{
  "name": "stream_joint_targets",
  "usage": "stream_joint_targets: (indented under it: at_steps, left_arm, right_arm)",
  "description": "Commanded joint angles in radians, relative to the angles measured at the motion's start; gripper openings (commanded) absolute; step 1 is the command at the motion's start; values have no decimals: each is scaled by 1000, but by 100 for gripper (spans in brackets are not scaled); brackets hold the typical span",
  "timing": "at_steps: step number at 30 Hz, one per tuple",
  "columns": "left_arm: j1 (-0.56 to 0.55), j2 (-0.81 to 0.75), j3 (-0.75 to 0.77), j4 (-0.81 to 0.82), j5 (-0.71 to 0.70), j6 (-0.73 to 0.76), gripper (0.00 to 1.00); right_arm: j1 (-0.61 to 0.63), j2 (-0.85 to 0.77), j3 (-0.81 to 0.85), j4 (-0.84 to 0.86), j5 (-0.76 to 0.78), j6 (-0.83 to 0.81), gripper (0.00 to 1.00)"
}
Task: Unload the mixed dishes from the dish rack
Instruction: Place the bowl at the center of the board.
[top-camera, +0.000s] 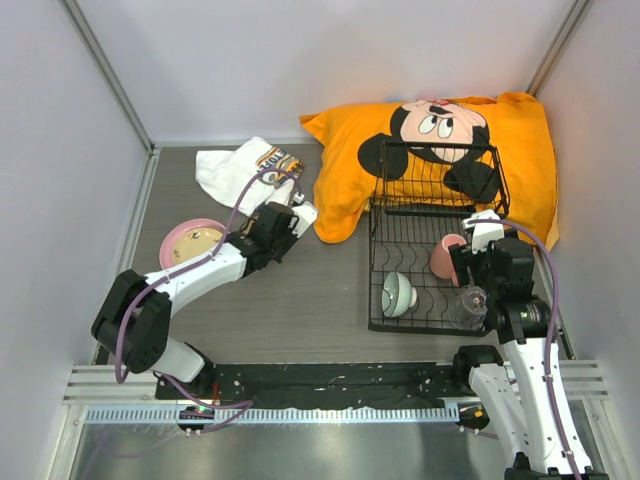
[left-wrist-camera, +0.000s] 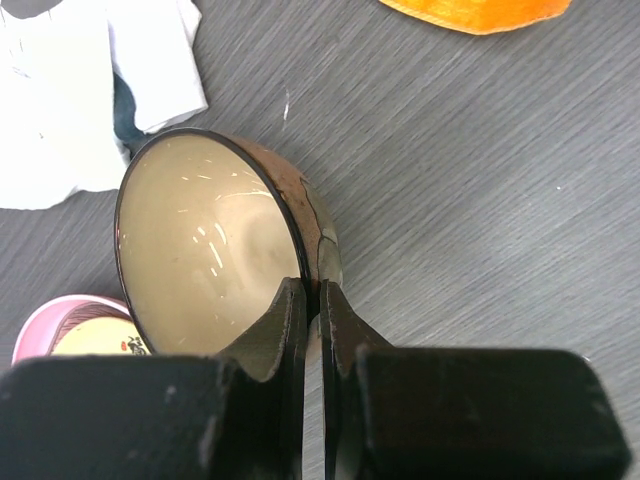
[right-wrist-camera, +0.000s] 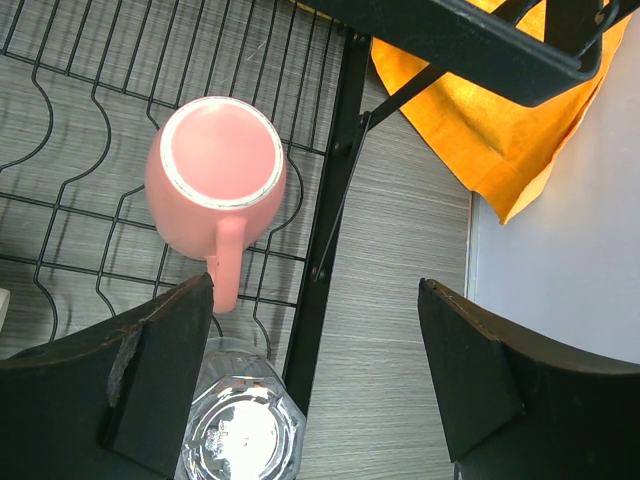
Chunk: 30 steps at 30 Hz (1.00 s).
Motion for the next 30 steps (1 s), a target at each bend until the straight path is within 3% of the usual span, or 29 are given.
stream_joint_targets:
  at_steps: [1,10,16,20,30]
  left_arm:
    - [3,-3,10,132,-66,39,0]
    - [2,-3,24,83,-26,-10,1]
    - [-3,-9,19,40,23,-50,10]
    - [-9,-23,15,23,46,-73,21]
    - [-17,-64,22,-21,93,-109,33]
  right_arm:
    - [-4,-12,0,34,-7,-3,87]
    - [-4,-12,0,31,-10,-4,87]
    - [-4,-14,-1,31,-9,-6,87]
    - [-5,-14,-1,32,-9,-6,87]
    - [-5,-18,-3,31,-6,-6,87]
